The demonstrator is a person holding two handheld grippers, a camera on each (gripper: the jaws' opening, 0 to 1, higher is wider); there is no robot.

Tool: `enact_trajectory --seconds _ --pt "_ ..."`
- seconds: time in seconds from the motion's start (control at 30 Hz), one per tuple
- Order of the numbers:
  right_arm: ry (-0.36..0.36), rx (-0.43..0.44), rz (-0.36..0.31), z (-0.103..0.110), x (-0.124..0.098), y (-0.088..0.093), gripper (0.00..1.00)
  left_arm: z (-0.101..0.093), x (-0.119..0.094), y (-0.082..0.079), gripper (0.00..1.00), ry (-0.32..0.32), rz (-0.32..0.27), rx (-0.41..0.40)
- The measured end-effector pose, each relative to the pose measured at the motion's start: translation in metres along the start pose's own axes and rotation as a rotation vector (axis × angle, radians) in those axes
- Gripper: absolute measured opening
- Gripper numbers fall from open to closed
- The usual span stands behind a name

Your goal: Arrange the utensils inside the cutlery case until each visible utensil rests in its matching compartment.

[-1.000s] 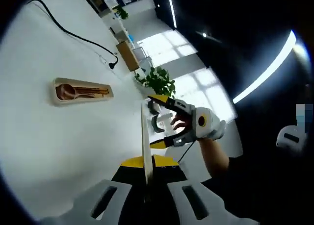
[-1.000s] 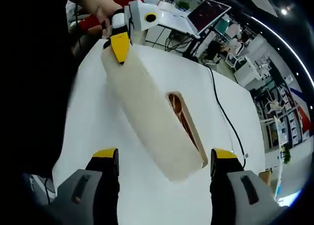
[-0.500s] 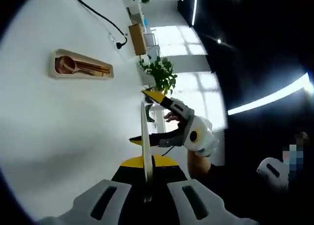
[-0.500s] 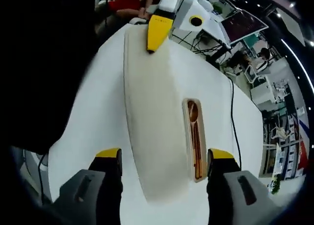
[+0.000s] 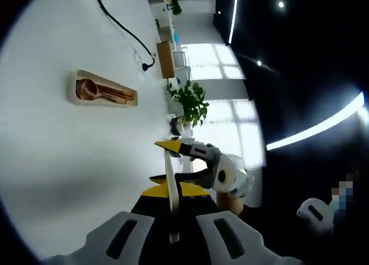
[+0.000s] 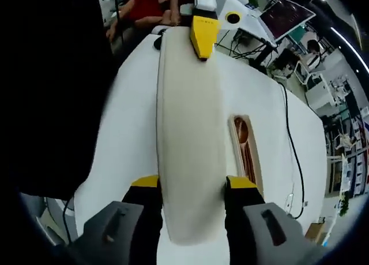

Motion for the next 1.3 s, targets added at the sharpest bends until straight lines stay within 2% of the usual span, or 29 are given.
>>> enact_trajectory --seconds 0.17,0.3,0.43,0.5,0.67,0.7,0.8,0.97,1.1,1.17,1.3 --pt "0.009 0.033 0.019 0.001 -0.002 0.002 0.40 -0.001 0.005 -0.004 0.02 -0.004 -0.028 0.014" --pt "0.018 0.085 -0.009 0.001 -0.006 0.003 0.40 -0.003 0.004 -0.011 0.03 -0.007 -0.050 0.030" --pt "0.032 0.082 -0.020 -0.005 -0.008 0.004 0.40 -0.008 0.005 -0.016 0.03 -0.025 -0.069 0.067" --pt "0.043 0.084 -0.021 -0.011 -0.011 0.003 0.40 -0.007 0.005 -0.022 0.03 -0.038 -0.100 0.074" --pt "0.067 0.052 -0.002 -0.025 -0.015 0.005 0.40 -0.017 0.007 -0.029 0.03 -0.025 -0.145 0.111" --pt "0.063 0.049 0.000 -0.028 -0.016 0.005 0.40 -0.018 0.008 -0.031 0.03 -0.007 -0.151 0.115" --pt "0.060 0.032 0.017 -0.034 -0.017 0.006 0.40 -0.021 0.007 -0.034 0.03 -0.006 -0.156 0.126" --pt "0.067 0.029 0.011 -0.045 -0.021 0.005 0.40 -0.021 0.002 -0.046 0.05 -0.048 -0.207 0.179" --pt "0.073 0.015 0.011 -0.051 -0.021 0.004 0.40 -0.024 0.001 -0.049 0.06 -0.036 -0.192 0.198" --pt "0.070 0.017 0.010 -0.053 -0.020 0.005 0.40 -0.019 0.000 -0.051 0.07 -0.104 -0.203 0.258" --pt "0.073 0.000 0.037 -0.060 -0.017 0.011 0.40 -0.015 0.000 -0.055 0.09 -0.142 -0.202 0.270"
Point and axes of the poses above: the point that each gripper's makers call its tool centre point, and the gripper's own axes: x roughly forward along the fingers, z roughly to its left, y roughly out of its underside, the point moved 7 cm from there along -x, roughly backward along the fingers, and after that the axes turned 5 degrees about -y, right-handed, at the moved point
